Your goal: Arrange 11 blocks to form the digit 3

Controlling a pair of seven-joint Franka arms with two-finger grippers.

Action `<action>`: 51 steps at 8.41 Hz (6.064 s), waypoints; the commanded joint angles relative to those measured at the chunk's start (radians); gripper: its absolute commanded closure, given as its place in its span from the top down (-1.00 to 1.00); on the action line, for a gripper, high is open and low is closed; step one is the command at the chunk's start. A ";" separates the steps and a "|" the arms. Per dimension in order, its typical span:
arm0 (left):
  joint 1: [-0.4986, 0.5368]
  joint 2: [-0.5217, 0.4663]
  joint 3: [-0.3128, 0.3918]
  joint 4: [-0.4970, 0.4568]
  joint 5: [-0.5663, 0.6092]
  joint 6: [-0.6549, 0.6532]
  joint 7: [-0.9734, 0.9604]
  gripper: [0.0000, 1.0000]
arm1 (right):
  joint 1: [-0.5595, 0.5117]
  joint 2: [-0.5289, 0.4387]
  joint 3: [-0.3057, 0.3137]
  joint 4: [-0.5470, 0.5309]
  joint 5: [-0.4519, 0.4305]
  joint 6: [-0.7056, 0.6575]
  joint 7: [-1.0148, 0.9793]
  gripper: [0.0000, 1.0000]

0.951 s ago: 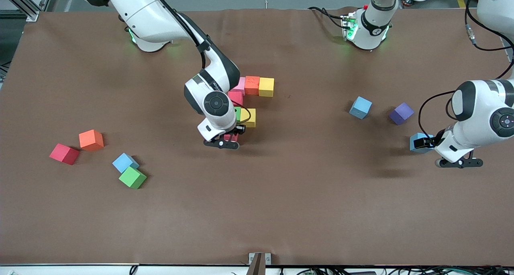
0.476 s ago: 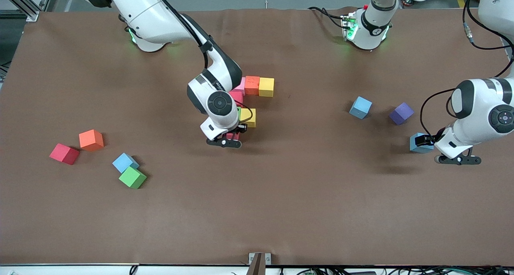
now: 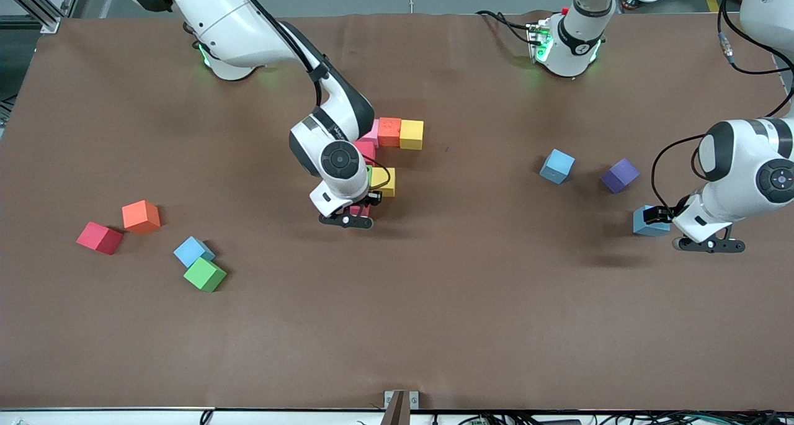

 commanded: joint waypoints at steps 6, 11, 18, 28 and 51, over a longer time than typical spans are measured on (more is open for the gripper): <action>0.069 0.077 -0.013 -0.063 0.079 0.209 -0.005 1.00 | 0.016 0.012 -0.006 0.016 -0.025 -0.012 0.021 -0.14; 0.069 0.046 -0.029 -0.063 0.069 0.203 -0.010 1.00 | 0.022 0.013 -0.006 0.016 -0.027 -0.012 0.023 0.53; 0.104 0.015 -0.039 -0.140 0.070 0.251 -0.025 1.00 | -0.021 -0.004 -0.006 0.141 -0.024 -0.137 0.023 0.99; 0.141 0.046 -0.044 -0.149 0.069 0.305 -0.126 0.12 | -0.487 -0.117 0.002 0.143 -0.008 -0.177 -0.250 0.99; -0.385 0.135 -0.368 0.035 0.076 0.025 -1.967 -0.53 | -0.599 -0.030 -0.014 0.108 -0.033 -0.016 0.911 0.99</action>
